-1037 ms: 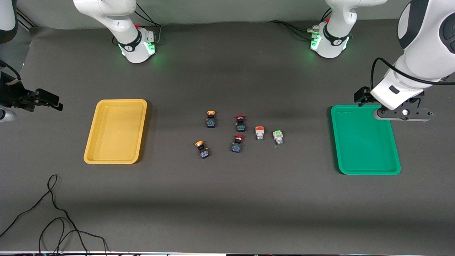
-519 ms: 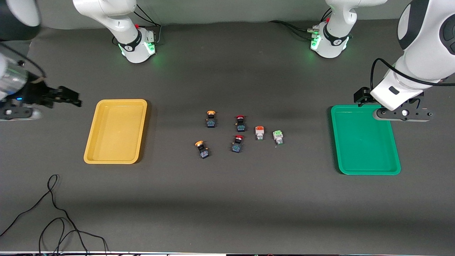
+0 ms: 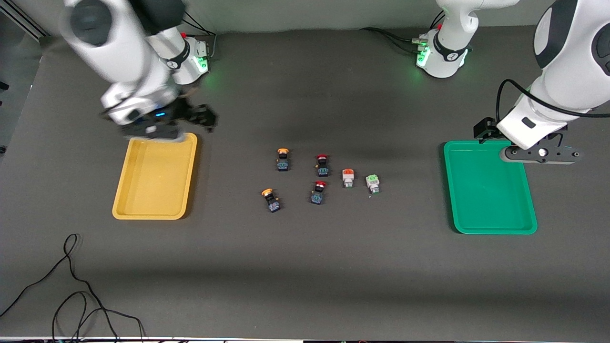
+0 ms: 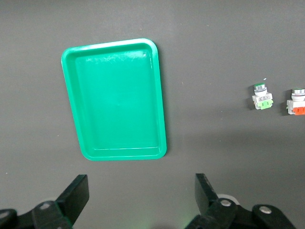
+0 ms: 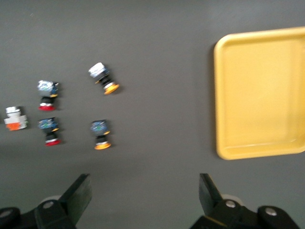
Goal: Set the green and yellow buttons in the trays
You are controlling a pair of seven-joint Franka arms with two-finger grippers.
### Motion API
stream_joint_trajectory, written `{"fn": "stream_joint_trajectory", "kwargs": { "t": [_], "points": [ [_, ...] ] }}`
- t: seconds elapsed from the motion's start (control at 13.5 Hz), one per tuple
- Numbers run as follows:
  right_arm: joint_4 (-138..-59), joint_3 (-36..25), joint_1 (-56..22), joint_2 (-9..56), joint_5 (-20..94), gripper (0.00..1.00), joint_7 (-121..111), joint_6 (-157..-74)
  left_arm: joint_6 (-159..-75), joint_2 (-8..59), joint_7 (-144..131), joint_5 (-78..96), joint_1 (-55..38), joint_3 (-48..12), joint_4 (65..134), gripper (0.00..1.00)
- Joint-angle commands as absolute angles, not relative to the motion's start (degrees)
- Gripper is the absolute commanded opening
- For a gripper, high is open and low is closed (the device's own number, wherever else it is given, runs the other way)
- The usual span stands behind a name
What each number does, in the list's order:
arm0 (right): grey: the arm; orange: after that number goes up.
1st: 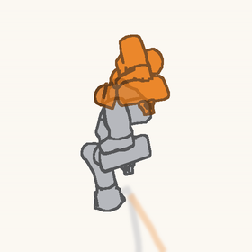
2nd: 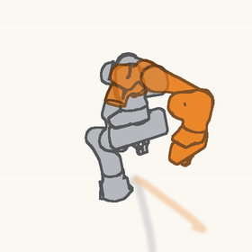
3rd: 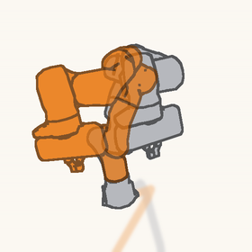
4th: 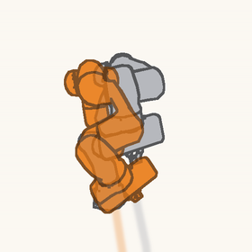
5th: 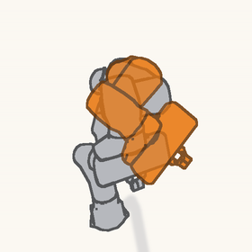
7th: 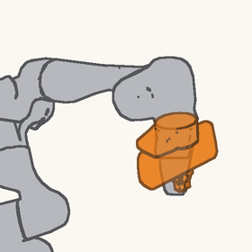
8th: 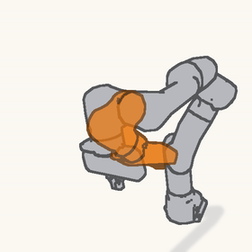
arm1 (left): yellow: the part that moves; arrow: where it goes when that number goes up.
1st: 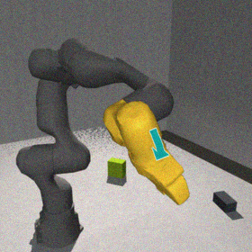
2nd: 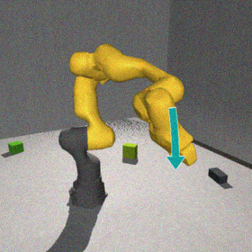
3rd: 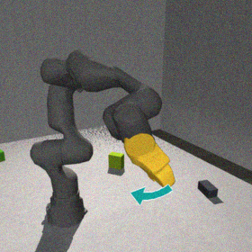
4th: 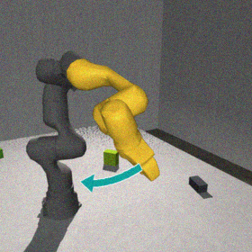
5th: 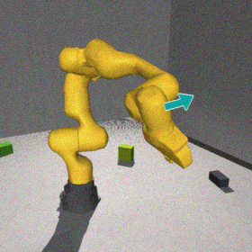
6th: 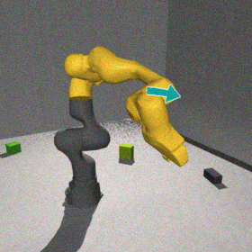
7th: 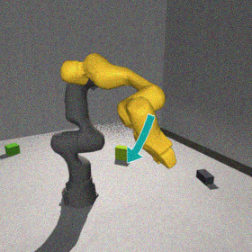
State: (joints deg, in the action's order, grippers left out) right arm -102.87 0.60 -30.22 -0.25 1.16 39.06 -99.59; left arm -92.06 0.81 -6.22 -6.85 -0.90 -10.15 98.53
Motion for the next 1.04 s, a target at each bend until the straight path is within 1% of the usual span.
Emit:
{"fn": "stream_joint_trajectory", "kwargs": {
  "t": [0.0, 0.15, 0.22, 0.37, 0.44, 0.52, 0.59, 0.81, 0.96],
  "points": [
    [-103.1, -0.09, -37.59, 0.7, 1.41, 1.0, 49.45, -101.86, -92.46, 0.61, -5.19, -6.06, -1.23, -10.28, 98.44, 0.91],
    [-103.1, -0.09, -43.21, 2.63, 1.32, 1.0, 58.66, -104.57, -92.46, 0.7, -5.19, -6.06, -1.49, -10.46, 98.26, 0.9],
    [-103.01, -0.09, -44.72, 4.03, 1.23, 1.0, 62.63, -106.59, -92.46, 0.96, -5.27, -6.06, -1.49, -10.55, 98.17, 0.9],
    [-103.09, -0.17, -45.0, 6.49, 0.97, 1.0, 63.37, -109.15, -92.37, 1.49, -5.54, -4.32, -2.19, -10.72, 98.0, 0.98],
    [-103.1, -0.18, -45.0, 7.81, 0.62, 1.0, 62.93, -110.2, -92.37, 1.93, -6.15, -2.65, -3.42, -10.72, 98.09, 0.96],
    [-103.79, -0.18, -45.0, 10.52, -0.6, 1.0, 62.76, -113.17, -93.42, 2.8, -7.98, -0.55, -4.91, -10.72, 97.56, 0.92],
    [-105.45, -0.18, -45.0, 12.03, -2.53, 1.0, 62.84, -116.34, -93.51, 4.12, -10.61, 0.69, -5.88, -10.72, 96.86, 0.92],
    [-114.15, -0.18, -45.17, 15.98, -7.11, 1.0, 62.75, -130.04, -96.14, 8.07, -14.32, 0.97, -9.13, -10.63, 97.12, 0.89],
    [-115.92, -0.09, -45.44, 19.93, -9.66, 1.0, 62.75, -135.59, -99.12, 11.85, -18.08, 0.62, -11.94, -10.63, 97.38, 0.88]
  ]
}}
